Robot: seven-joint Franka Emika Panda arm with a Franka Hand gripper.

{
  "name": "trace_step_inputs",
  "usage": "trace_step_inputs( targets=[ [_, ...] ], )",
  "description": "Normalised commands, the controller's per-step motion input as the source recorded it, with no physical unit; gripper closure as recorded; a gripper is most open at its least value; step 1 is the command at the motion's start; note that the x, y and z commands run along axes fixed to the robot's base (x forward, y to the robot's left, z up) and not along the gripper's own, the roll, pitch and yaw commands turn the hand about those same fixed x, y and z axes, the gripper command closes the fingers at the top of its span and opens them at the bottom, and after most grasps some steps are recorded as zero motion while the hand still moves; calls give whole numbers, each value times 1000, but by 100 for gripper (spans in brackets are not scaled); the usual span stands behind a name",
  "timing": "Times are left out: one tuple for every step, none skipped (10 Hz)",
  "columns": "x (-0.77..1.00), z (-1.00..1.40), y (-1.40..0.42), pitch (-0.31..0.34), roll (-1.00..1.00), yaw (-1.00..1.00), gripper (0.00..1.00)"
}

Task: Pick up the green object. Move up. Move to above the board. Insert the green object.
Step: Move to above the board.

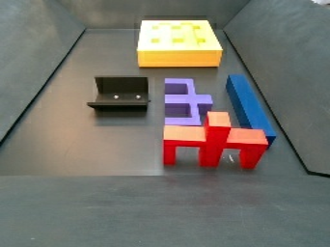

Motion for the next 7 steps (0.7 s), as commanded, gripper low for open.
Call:
trace_step_inputs(
  targets=[
    [236,138,-547,62,21,1000,100],
    [168,81,-283,65,20,1000,100],
    [42,39,-99,60,17,1000,100],
    [29,42,-90,61,19,1000,100],
    [38,33,-59,69,21,1000,100],
    [42,30,-40,74,22,1000,100],
    [41,27,-37,84,25,1000,100]
  ],
)
